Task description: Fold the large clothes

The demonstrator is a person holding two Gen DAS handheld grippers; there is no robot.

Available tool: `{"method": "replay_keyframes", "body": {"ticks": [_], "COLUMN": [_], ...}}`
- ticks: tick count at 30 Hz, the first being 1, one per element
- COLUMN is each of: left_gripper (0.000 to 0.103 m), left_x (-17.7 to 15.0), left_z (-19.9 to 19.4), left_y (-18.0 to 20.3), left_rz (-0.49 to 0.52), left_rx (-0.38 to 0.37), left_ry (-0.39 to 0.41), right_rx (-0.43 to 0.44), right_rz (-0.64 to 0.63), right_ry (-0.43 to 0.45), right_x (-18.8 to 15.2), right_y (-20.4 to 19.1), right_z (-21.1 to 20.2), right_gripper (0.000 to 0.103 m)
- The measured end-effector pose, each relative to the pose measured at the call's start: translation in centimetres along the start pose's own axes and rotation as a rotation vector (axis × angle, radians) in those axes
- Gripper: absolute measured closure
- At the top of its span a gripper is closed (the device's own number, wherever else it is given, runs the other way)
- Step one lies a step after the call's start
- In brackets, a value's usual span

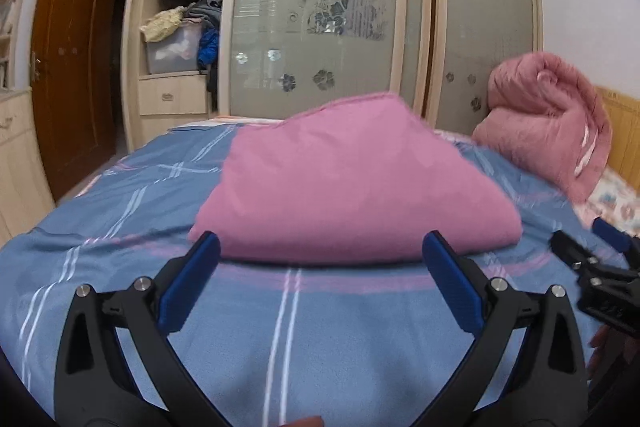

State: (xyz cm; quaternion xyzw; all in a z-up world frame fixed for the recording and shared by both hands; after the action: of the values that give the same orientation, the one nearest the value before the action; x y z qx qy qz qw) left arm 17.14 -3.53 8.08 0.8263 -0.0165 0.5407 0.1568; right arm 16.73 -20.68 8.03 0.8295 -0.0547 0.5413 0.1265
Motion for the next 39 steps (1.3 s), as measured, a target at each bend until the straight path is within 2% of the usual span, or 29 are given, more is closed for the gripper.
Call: {"method": "replay_keyframes", "body": {"ticks": [2,4,6,9,11,13,14,16,19,20,22,23,24,26,29,32,34,35,37,38,39], "left_gripper": [0.002,0.002,0.002,0.002,0.002,0.002,0.007,0.008,0.004,0.002,0.002,0.002,0.002,0.002,0.002,0.002,0.002,0.002,0.002,0.002,0.002], "left_x": [2.7,5.6,8.8,12.7,14.1,14.5,14.2,13.0,9.7,8.5,7.4,7.0,6.8,6.5,6.6,6.9,8.3,9.5,11.5,11.8,11.6], "left_z": [2.2,5.5,10.3,17.7,22.6,27.7,30.3,35.7,41.4,42.6,43.2,43.5,43.9,45.3,46.5,45.3,43.7,42.3,39.8,39.4,39.7], "left_y": [0.9,2.0,3.1,3.8,4.7,5.4,5.4,4.9,3.7,3.1,2.8,3.0,3.4,3.9,3.5,3.5,2.7,2.0,0.1,-1.5,-2.8], "left_rz": [0.001,0.017,0.015,-0.057,-0.068,-0.046,-0.036,-0.011,0.057,0.054,0.048,0.061,0.073,0.097,0.075,0.073,0.077,0.099,0.159,0.179,0.179], "left_rx": [-0.021,-0.036,-0.064,-0.090,-0.104,-0.068,-0.050,0.006,0.075,0.083,0.087,0.098,0.106,0.109,0.097,0.082,0.069,0.094,0.189,0.255,0.299], "left_ry": [0.015,0.014,-0.024,-0.083,-0.133,-0.163,-0.185,-0.245,-0.264,-0.257,-0.200,-0.170,-0.167,-0.201,-0.266,-0.275,-0.312,-0.304,-0.204,-0.182,-0.200], "right_rx": [0.007,0.028,0.051,0.045,0.033,0.011,-0.012,-0.017,-0.015,-0.018,-0.069,-0.076,-0.061,-0.034,-0.041,-0.026,-0.011,-0.065,-0.237,-0.260,-0.222], "right_rz": [0.019,0.043,0.094,0.154,0.153,0.140,0.122,0.097,0.001,-0.008,-0.033,-0.004,0.024,0.062,0.056,0.063,0.066,0.010,-0.177,-0.202,-0.170], "right_ry": [0.001,-0.044,-0.080,-0.130,-0.147,-0.175,-0.197,-0.223,-0.346,-0.339,-0.277,-0.250,-0.269,-0.320,-0.352,-0.349,-0.380,-0.361,-0.276,-0.287,-0.353], "right_x": [2.6,6.2,9.1,13.1,14.9,15.8,16.0,15.4,11.5,10.5,8.9,7.8,7.1,6.3,6.4,7.0,8.2,9.4,10.5,9.9,8.4], "right_y": [0.4,0.9,1.6,2.3,2.1,1.8,1.5,1.2,-0.2,-0.5,-1.3,-1.0,-0.6,0.2,0.1,0.5,1.7,2.2,3.0,3.6,5.0], "right_z": [2.6,7.5,12.3,19.8,24.4,29.0,31.9,36.1,43.1,43.9,44.4,44.8,45.6,46.8,47.0,46.0,45.6,44.4,42.3,42.5,43.4], "right_gripper": [0.001,0.001,0.001,0.001,0.001,0.001,0.001,0.001,0.001,0.001,0.001,0.001,0.001,0.001,0.001,0.001,0.001,0.001,0.001,0.001,0.001]}}
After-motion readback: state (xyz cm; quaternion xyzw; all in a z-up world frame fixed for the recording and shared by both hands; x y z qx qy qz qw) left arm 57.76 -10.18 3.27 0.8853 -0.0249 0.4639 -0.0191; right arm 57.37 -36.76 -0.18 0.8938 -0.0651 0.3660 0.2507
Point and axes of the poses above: each gripper's, at about its wrist camera, not at the fingertips, and z roughly the way its jaws point, y to its right, x to its top, the point moved 1 cm from there along z, roughly the way its jaws point, and after that the axes turned 10 degrees about -z, right-handed, at the moved point
